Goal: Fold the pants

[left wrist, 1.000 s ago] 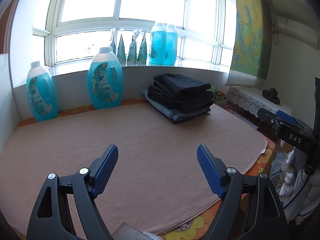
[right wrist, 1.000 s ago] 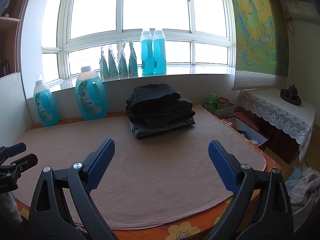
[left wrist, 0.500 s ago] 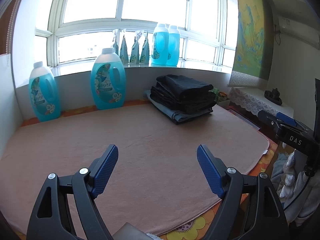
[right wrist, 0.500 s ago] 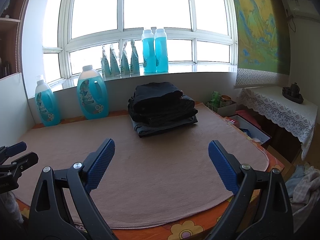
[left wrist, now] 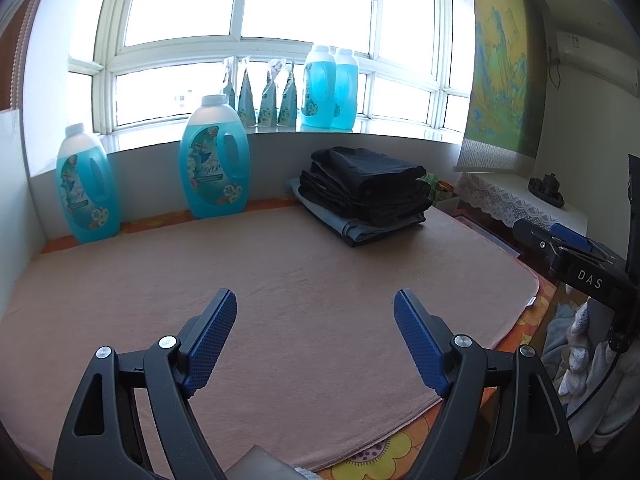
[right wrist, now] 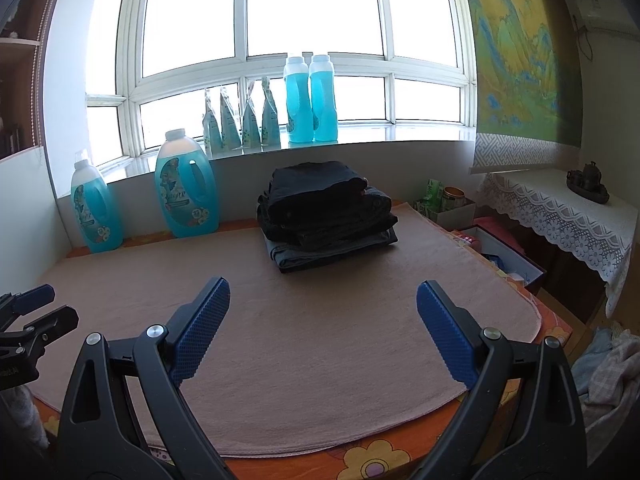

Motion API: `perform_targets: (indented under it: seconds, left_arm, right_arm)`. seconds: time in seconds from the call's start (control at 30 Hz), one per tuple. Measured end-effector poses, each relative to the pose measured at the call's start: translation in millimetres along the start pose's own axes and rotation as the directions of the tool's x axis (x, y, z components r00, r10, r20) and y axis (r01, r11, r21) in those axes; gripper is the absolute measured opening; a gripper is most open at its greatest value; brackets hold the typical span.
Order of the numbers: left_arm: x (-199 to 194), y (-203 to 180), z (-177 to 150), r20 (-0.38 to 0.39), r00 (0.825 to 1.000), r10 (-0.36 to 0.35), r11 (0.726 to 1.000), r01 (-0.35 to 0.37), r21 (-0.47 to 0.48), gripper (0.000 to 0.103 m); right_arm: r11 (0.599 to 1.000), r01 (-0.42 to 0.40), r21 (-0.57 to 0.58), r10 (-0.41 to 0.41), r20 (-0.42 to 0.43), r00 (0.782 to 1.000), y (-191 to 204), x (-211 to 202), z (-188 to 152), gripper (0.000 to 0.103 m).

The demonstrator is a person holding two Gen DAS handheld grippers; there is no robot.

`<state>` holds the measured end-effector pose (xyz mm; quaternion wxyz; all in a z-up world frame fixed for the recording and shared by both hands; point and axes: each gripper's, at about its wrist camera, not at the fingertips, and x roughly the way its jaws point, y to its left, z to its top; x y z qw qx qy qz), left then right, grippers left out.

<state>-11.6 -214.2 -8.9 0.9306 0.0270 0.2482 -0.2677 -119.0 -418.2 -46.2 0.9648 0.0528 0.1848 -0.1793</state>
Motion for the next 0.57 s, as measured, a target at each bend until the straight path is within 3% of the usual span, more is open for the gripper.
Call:
perform_targets:
  seconds: [0.57]
  left_arm:
    - [1.3,-4.6,-3.0,0.005,1.000,0.009,1.000,-0.009,0.013,0.081]
  right_arm:
    - [1.000,0.002,0.010,-0.002,-0.008,1.000,-1.7,1.4,-6.1,0.096]
